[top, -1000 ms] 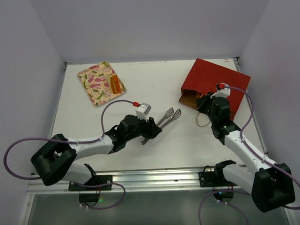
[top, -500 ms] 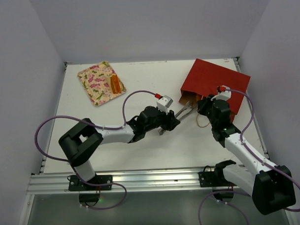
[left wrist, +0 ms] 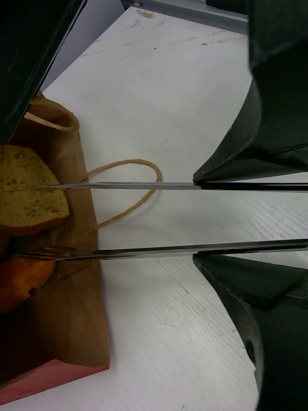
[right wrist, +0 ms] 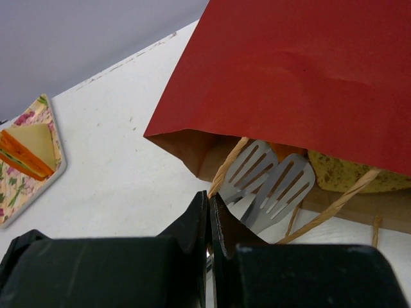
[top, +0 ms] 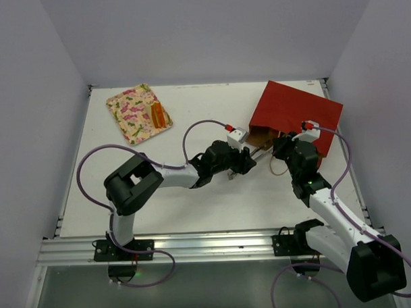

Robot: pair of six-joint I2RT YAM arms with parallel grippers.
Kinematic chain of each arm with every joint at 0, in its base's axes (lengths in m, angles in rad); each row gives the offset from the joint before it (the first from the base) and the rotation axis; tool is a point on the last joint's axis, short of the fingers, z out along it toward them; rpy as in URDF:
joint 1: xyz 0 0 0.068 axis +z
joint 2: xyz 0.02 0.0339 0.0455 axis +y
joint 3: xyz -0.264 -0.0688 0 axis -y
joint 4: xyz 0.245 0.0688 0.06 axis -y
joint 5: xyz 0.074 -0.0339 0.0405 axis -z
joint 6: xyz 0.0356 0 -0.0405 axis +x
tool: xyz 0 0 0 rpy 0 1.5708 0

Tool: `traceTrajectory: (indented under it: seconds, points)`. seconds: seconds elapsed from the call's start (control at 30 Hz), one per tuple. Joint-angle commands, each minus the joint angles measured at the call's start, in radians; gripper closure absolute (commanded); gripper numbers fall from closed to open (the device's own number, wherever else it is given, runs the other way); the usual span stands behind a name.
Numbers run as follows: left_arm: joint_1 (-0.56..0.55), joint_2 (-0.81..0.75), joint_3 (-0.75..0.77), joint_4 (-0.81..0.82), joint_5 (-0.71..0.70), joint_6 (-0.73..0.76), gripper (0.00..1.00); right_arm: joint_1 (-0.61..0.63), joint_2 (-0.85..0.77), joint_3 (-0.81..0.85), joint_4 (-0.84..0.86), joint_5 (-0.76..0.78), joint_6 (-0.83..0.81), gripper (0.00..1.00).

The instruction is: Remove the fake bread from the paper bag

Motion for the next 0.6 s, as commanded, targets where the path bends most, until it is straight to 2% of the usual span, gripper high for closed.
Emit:
traceTrajectory:
  seconds: [0.0,0.57]
  points:
    - [-0.006,0.028,0.081,0.055,-0.001,0.006,0.49,0.001,-0.009,0.001,0.060,0.023,0.011,1.00]
    - [-0.006,0.148,0.203,0.014,0.025,-0.020,0.49,0.001,0.012,0.001,0.059,0.034,0.022,1.00]
